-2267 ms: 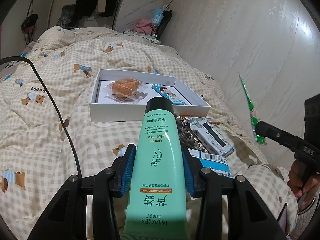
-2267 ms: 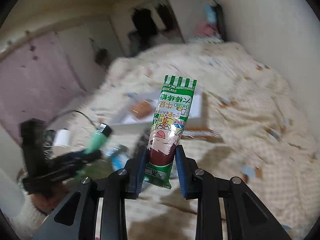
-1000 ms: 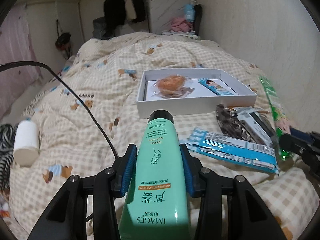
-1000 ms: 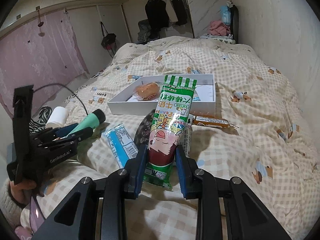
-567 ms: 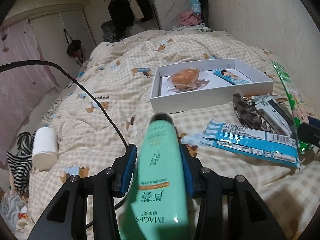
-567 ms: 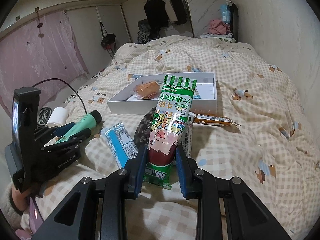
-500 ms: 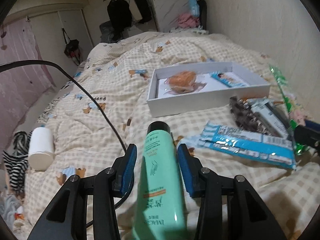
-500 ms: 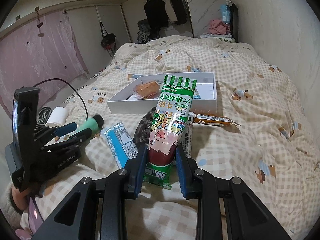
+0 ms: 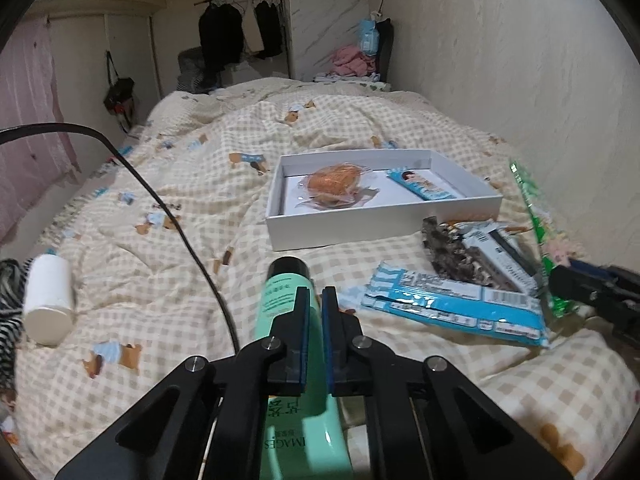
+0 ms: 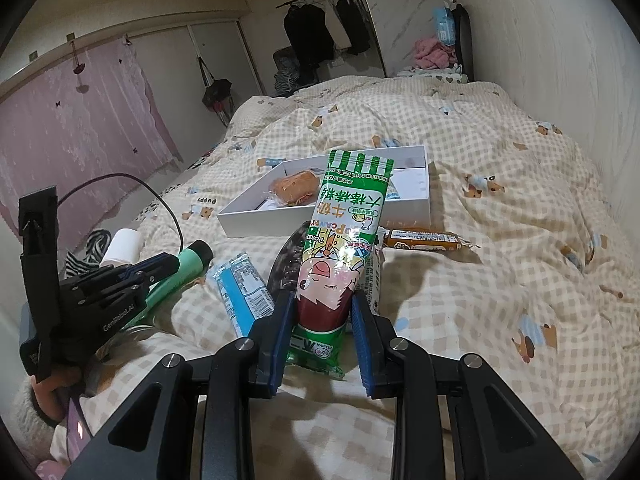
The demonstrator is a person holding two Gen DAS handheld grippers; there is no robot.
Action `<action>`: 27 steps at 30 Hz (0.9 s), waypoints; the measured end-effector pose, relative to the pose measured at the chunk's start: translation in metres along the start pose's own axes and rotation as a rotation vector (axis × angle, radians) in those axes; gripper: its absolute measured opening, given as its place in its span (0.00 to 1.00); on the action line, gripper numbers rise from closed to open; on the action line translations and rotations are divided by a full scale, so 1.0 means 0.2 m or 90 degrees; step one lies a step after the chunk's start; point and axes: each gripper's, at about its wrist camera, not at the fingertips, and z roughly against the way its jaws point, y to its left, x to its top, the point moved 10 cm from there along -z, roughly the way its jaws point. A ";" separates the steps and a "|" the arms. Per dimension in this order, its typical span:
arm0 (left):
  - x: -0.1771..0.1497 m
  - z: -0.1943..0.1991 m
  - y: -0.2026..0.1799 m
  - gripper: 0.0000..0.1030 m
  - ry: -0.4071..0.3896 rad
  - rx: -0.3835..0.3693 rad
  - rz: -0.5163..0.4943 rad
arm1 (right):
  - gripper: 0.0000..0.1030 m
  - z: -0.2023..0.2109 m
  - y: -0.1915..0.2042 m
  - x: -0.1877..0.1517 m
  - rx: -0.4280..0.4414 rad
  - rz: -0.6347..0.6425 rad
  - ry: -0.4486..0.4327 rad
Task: Organize objects
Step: 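Hold the cartoon tube with the right gripper while the left gripper holds the IMAGES tube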
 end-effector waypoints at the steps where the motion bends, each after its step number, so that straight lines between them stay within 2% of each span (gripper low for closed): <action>1: 0.00 0.00 0.00 0.06 0.001 -0.016 0.010 | 0.30 0.00 0.00 0.00 0.000 0.000 0.001; 3: 0.01 0.01 0.02 0.06 0.004 -0.060 0.040 | 0.29 0.00 0.00 0.00 0.000 0.001 0.001; 7: 0.03 0.02 0.11 0.03 0.014 -0.154 0.152 | 0.29 -0.01 0.00 0.00 0.001 -0.004 0.004; 11: 0.02 0.03 0.21 0.02 0.024 -0.216 0.252 | 0.30 -0.01 -0.01 -0.01 0.001 -0.006 0.006; 16: -0.01 0.01 0.29 0.02 0.048 -0.234 0.314 | 0.29 -0.01 -0.01 -0.01 -0.001 -0.004 0.009; 19: -0.02 0.00 0.27 0.02 0.079 -0.250 0.318 | 0.30 -0.02 -0.01 -0.01 -0.001 -0.004 0.011; 22: -0.03 0.01 0.27 0.03 0.094 -0.231 0.312 | 0.30 -0.02 -0.02 -0.01 -0.001 -0.003 0.013; 24: -0.05 0.00 0.28 0.14 0.107 -0.200 0.301 | 0.30 -0.02 -0.02 -0.01 -0.001 -0.003 0.014; 26: -0.07 0.00 0.30 0.48 0.118 -0.180 0.304 | 0.30 -0.02 -0.02 -0.01 -0.001 -0.003 0.014; 27: -0.07 0.00 0.30 0.52 0.112 -0.189 0.313 | 0.30 -0.02 -0.01 -0.01 -0.002 -0.003 0.014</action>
